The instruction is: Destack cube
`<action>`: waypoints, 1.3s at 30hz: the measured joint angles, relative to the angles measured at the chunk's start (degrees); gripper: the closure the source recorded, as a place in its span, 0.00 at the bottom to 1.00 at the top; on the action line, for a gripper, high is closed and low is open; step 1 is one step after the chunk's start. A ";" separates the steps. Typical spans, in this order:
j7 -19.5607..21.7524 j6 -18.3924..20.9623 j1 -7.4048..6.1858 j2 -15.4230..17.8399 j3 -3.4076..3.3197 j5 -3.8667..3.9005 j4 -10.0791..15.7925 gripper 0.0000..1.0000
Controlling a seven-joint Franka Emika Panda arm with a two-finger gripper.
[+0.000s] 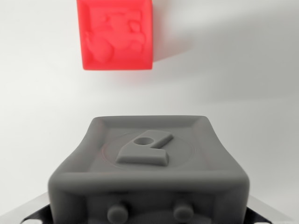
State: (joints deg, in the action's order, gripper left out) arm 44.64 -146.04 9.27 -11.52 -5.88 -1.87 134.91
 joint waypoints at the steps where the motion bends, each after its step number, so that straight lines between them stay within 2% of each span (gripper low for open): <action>1: -0.03 -0.30 0.02 0.04 -0.04 -0.02 0.35 1.00; 16: -0.51 -4.29 0.62 0.44 -0.50 -0.32 4.79 1.00; 39: -1.73 -10.49 2.22 0.45 -0.64 -0.99 10.93 1.00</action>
State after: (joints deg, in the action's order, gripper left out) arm 42.92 -156.53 11.49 -11.07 -6.52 -2.86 145.84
